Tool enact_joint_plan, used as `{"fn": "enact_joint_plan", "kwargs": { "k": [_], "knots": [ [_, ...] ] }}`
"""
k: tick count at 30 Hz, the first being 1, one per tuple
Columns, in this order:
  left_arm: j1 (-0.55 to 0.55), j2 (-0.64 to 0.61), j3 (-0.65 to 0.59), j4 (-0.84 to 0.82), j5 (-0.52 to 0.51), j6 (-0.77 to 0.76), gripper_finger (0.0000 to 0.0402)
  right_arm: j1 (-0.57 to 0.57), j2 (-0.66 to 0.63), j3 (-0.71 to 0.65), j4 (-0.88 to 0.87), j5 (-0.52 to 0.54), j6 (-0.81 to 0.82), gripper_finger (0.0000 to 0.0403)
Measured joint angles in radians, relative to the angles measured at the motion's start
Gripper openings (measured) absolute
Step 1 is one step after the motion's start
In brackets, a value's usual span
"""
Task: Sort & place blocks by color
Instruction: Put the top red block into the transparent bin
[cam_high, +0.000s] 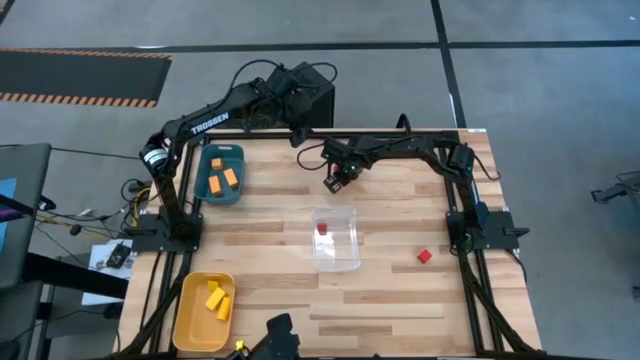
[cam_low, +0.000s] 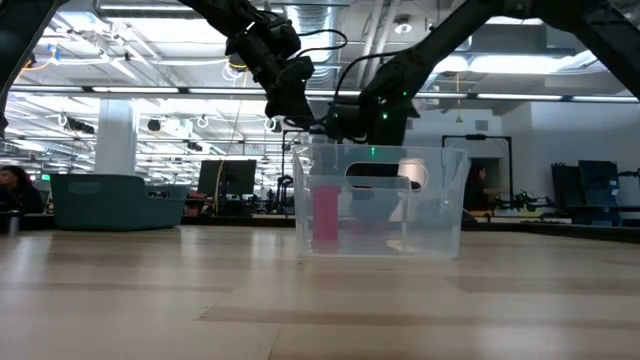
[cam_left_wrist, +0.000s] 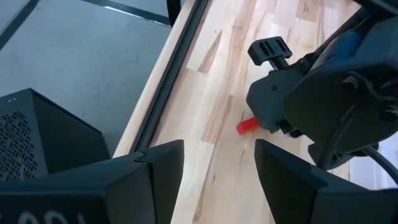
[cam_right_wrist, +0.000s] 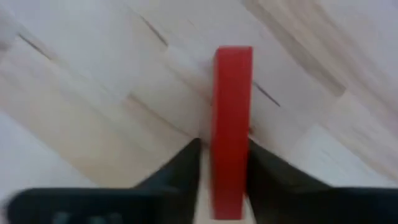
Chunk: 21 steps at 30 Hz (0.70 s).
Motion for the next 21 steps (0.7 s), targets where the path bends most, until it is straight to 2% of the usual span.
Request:
{"fn": "enact_joint_plan", "kwargs": {
  "k": [3,4,6,8,11,16,21],
  "knots": [
    [0.0,0.0,0.0,0.001,0.015,-0.001,0.0183,0.011,-0.008,0.001,-0.04,-0.005,-0.013,0.0056],
    [0.0,0.0,0.0,0.002,0.027,-0.003,0.0183,0.019,-0.022,-0.006,-0.06,-0.006,-0.032,0.0042],
    [0.0,0.0,0.0,0.012,0.057,-0.037,0.0183,0.051,-0.064,-0.041,-0.087,0.027,-0.053,0.0042],
    [0.0,0.0,0.0,0.025,0.1,-0.095,0.0183,0.086,-0.134,-0.1,-0.055,0.109,-0.037,0.0042],
    [0.0,0.0,0.0,0.027,0.167,-0.15,0.0183,0.131,-0.286,-0.253,0.029,0.205,0.053,0.0056],
    [-0.017,0.0,-0.001,0.076,0.17,-0.208,0.0183,0.159,-0.563,-0.512,0.215,0.263,0.23,0.0046],
    [-0.075,0.0,-0.001,0.193,0.213,-0.302,0.0183,0.208,-0.805,-0.626,0.227,0.337,0.255,0.0045]
  ]
}}
